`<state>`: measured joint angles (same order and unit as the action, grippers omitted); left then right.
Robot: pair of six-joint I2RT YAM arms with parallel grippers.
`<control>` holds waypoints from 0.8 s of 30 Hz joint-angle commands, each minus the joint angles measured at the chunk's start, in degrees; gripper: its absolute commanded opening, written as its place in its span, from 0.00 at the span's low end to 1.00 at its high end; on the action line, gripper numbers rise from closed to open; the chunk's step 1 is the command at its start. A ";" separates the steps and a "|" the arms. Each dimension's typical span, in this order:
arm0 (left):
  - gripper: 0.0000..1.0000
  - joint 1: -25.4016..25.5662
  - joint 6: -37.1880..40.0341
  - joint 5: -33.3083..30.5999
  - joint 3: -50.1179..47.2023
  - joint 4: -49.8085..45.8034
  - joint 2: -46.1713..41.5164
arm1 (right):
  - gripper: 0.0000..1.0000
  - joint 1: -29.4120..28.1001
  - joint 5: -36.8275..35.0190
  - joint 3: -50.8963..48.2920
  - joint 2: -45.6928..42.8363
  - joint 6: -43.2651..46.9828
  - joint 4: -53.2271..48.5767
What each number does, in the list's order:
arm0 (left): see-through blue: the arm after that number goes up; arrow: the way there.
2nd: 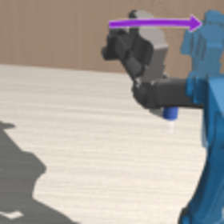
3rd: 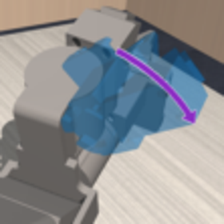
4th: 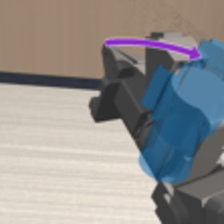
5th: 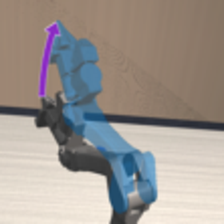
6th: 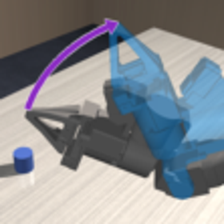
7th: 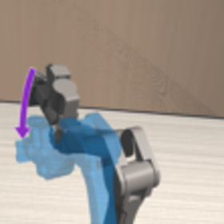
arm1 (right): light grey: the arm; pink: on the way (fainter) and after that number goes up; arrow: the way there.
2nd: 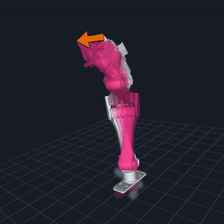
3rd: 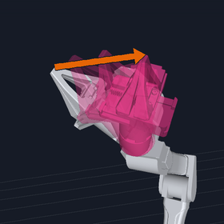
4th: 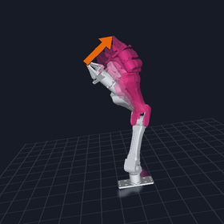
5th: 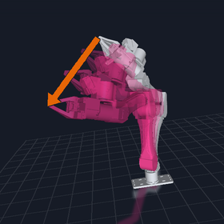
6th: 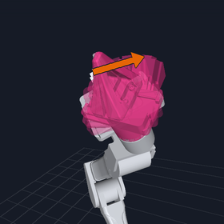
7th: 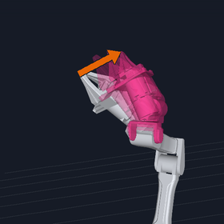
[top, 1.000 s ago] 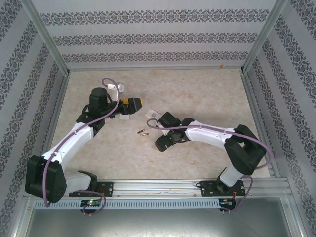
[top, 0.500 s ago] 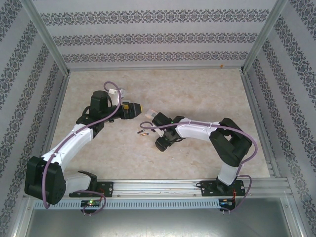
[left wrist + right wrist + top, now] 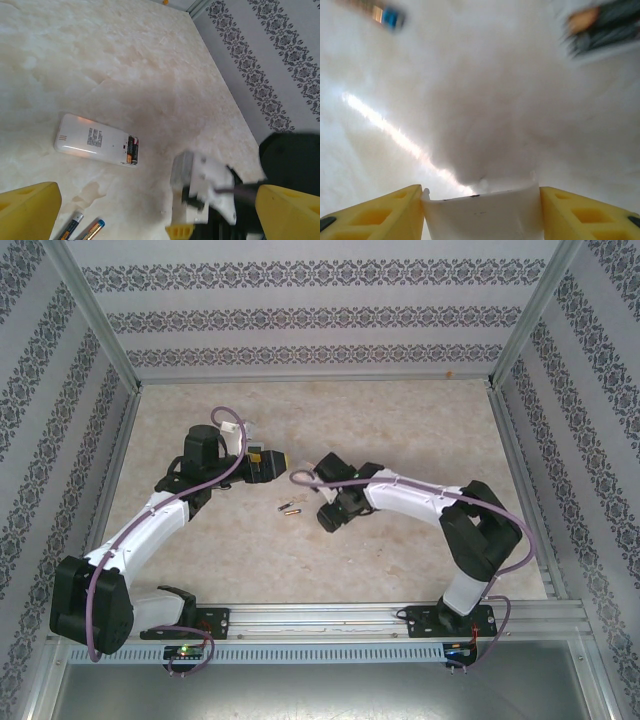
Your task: Load the batteries into the remote control
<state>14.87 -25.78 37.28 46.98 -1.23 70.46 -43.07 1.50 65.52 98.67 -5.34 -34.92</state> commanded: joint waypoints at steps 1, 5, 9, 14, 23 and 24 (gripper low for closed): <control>1.00 -0.53 -0.19 0.18 -0.73 1.40 0.25 | 0.57 3.31 -0.69 6.53 1.35 1.30 -0.04; 1.00 -0.47 1.27 -0.20 -0.59 -0.45 0.05 | 0.57 5.34 -1.25 13.68 7.01 3.28 -1.18; 1.00 -0.54 3.28 -1.48 -0.04 -3.54 -0.52 | 0.57 6.54 -2.27 18.82 11.99 4.83 -2.06; 1.00 -0.55 3.51 -1.92 -0.04 -3.38 -1.02 | 0.57 7.29 -2.28 21.75 15.73 5.34 -3.05; 1.00 -0.55 2.39 -0.97 0.38 -1.58 0.25 | 0.58 8.19 -0.88 19.67 17.47 6.71 -1.63; 1.00 -0.55 2.20 -0.98 0.32 -1.34 0.37 | 0.58 8.20 -0.91 19.65 17.75 7.00 -1.41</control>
<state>14.87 -24.01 35.81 46.61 -3.51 70.57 -35.33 0.27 85.36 114.96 0.03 -36.05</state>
